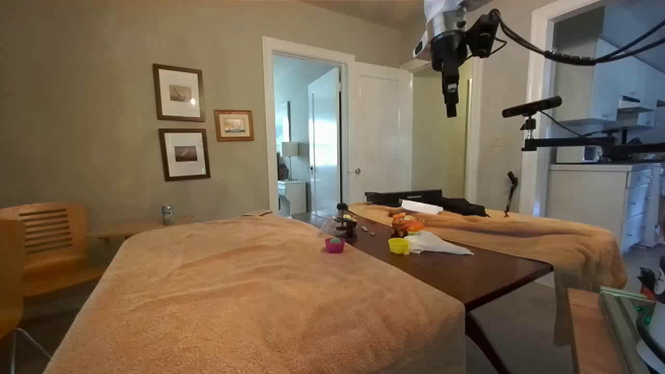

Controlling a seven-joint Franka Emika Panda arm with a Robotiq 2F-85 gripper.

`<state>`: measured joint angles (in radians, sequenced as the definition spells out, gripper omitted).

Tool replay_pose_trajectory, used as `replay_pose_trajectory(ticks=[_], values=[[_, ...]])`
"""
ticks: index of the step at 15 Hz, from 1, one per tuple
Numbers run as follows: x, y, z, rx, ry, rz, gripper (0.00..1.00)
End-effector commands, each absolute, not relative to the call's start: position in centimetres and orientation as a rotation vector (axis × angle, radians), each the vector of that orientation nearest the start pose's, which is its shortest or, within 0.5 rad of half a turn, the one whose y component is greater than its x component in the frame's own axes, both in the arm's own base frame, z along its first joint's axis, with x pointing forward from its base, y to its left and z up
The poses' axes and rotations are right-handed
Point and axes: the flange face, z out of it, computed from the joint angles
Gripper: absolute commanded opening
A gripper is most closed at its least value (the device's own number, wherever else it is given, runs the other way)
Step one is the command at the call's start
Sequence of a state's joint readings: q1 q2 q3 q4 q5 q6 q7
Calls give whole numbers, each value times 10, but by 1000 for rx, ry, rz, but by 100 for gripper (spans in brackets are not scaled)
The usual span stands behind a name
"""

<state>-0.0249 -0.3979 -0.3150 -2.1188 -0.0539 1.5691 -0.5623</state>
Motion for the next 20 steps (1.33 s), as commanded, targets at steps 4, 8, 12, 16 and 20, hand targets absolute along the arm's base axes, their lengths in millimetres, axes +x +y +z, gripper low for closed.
replay_pose_trajectory(ticks=[4, 8, 12, 16, 20], values=[[390, -162, 552, -2978, -390, 189, 100], [390, -162, 552, -2978, -390, 189, 100], [390, -162, 552, -2978, -390, 189, 100], [388, -195, 532, -2980, -330, 209, 100], [383, -234, 505, -2972, -364, 138, 100]])
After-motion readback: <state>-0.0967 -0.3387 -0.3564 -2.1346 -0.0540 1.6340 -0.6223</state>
